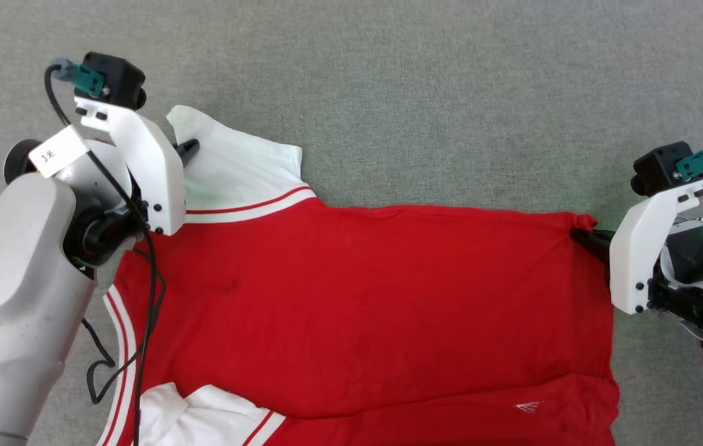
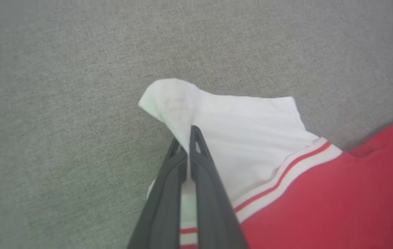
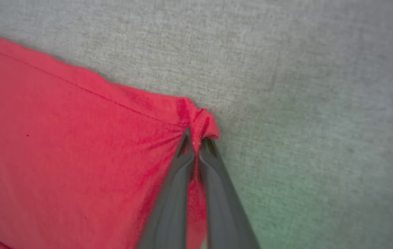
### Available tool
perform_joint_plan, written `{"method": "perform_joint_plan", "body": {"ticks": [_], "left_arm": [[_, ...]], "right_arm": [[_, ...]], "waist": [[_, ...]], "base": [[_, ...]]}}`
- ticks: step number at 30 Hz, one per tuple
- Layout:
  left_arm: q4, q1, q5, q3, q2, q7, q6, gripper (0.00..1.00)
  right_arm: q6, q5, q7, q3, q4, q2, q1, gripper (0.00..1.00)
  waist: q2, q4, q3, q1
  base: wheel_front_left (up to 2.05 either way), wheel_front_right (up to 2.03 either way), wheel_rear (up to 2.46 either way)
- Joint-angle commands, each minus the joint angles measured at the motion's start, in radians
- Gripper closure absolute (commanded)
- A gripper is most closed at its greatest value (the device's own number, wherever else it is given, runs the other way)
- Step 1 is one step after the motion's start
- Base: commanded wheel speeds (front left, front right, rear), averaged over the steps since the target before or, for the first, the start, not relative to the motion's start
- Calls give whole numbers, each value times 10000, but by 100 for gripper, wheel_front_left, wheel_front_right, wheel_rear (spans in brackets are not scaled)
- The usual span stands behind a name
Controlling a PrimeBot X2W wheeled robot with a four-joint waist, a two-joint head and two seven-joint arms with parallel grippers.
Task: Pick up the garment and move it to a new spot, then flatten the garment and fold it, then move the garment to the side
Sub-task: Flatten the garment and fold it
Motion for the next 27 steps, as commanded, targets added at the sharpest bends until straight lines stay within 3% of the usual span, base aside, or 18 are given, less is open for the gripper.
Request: {"method": "perform_joint_plan", "body": {"ticks": [1,6,14,27], "left_arm": [[-60,159,115,42,19,-220,50,100],[-162,630,156,215,106,-1051,133,100],[-1257,2449,-40,552,396,-2062,596,100],[-3804,7026,-561,870,878,-2903,2136,100]], "right_arm": [[-16,-96,-201,-28,21,29,137,100],[-16,-534,-779,-669,-682,-73,226,100],[-15,-1002,-884,-1653,-1425,315,1753,100],[-16,-1477,-1733,-2956,-1497,1326,4771,100]], "waist": [[0,51,-189,0],[0,167,-829,0],[0,556,-1674,0],[0,1114,-3188,0]], "base": [[0,0,0],[0,0,0],[0,0,0],[0,0,0]]}}
